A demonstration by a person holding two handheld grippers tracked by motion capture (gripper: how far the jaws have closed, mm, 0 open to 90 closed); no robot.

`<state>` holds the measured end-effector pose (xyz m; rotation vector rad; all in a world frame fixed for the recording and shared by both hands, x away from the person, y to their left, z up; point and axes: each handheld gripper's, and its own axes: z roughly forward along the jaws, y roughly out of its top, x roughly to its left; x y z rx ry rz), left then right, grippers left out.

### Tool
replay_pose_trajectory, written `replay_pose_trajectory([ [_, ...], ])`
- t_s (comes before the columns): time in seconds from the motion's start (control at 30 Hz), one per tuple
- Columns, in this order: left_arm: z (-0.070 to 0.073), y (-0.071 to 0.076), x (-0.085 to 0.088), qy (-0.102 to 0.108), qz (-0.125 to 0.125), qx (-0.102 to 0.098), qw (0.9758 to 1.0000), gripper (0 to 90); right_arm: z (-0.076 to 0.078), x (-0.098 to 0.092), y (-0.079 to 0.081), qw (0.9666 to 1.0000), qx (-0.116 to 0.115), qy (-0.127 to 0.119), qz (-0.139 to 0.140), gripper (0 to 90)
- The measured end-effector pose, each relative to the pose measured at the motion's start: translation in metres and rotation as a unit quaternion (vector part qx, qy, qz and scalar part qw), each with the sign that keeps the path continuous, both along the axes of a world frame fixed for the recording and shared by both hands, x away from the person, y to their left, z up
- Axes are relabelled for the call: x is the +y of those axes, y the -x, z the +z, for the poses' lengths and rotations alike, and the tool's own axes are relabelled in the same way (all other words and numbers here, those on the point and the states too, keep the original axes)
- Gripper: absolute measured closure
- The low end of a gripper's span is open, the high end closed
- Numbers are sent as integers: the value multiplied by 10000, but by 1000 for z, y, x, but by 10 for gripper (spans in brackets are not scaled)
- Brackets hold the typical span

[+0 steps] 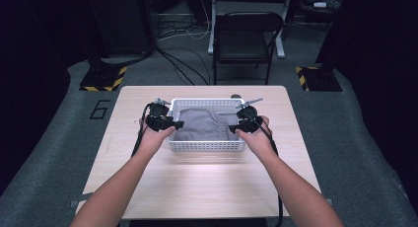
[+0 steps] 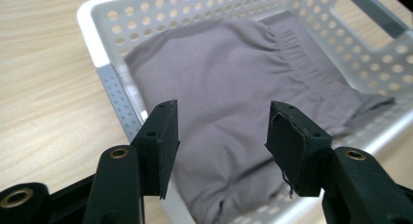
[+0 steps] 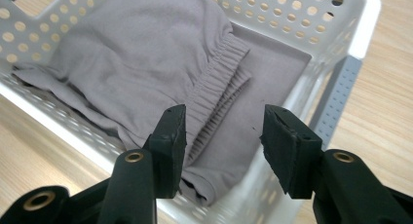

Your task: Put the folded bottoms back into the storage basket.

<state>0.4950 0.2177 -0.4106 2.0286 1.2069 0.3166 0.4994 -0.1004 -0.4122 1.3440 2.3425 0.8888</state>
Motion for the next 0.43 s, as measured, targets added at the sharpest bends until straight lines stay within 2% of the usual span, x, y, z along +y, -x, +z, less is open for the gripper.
replay_pose_trajectory([
  [0.07, 0, 2, 0, 11, -7, -25, 10000, 449, 2, -2, 3, 10000, 14, -35, 31, 511],
  [0.13, 2, 10, 6, 107, -116, -9, 9999, 448, 5, -4, 8, 9999, -27, -101, 59, 507],
  [0.3, 3, 21, 11, 257, -79, 12, 9996, 438, 9, -6, 18, 9997, -59, -193, 113, 488],
  [0.33, 4, 26, 14, 233, -117, -26, 9997, 435, 10, -6, 24, 9996, -70, -202, 173, 480],
  [0.37, 4, 26, 14, 233, -117, -26, 9997, 435, 10, -6, 24, 9996, -70, -202, 173, 480],
  [0.4, 3, 33, 17, 276, -97, -31, 9996, 435, 10, -6, 33, 9993, -169, -247, 202, 475],
  [0.43, 3, 33, 17, 276, -97, -31, 9996, 434, 11, -6, 37, 9993, -190, -226, 239, 474],
])
